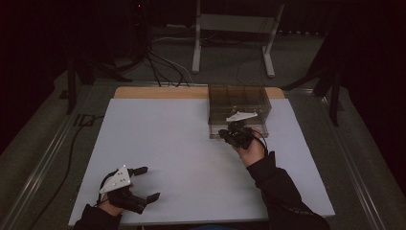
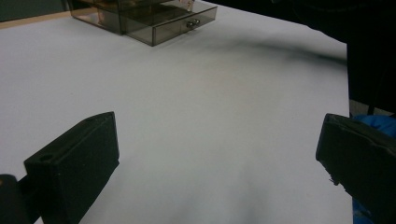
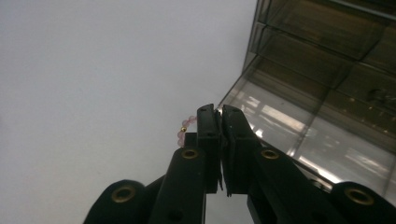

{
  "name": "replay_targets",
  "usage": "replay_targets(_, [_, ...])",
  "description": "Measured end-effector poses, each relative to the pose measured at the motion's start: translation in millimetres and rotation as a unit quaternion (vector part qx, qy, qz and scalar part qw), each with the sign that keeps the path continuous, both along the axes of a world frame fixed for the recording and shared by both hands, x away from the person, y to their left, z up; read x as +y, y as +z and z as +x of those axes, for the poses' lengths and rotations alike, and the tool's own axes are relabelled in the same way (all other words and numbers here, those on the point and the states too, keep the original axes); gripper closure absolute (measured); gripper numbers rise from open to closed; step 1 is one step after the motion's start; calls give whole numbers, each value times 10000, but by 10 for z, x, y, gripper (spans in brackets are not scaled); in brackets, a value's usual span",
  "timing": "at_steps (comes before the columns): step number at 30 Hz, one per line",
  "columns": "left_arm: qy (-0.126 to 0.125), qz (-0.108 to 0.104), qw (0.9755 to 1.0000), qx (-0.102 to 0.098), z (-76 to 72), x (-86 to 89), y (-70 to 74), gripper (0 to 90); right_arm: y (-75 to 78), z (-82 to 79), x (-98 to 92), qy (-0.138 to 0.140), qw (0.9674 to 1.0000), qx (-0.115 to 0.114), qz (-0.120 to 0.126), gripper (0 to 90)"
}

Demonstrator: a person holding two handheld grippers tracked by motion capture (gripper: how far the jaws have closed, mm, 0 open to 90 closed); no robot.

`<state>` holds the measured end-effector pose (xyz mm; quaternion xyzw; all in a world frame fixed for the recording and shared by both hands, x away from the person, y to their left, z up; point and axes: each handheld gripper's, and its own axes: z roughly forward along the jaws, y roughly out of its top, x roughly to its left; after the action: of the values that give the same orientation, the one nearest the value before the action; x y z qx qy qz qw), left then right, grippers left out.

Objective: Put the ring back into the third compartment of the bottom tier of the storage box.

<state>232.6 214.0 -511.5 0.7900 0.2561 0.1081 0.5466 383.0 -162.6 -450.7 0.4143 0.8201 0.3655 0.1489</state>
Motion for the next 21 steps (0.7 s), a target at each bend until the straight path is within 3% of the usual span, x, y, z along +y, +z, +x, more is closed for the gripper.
replay_targets(21, [-9, -2, 10000, -1, -1, 0, -1, 4, 131, 61, -267, -310, 9994, -87, 94, 867])
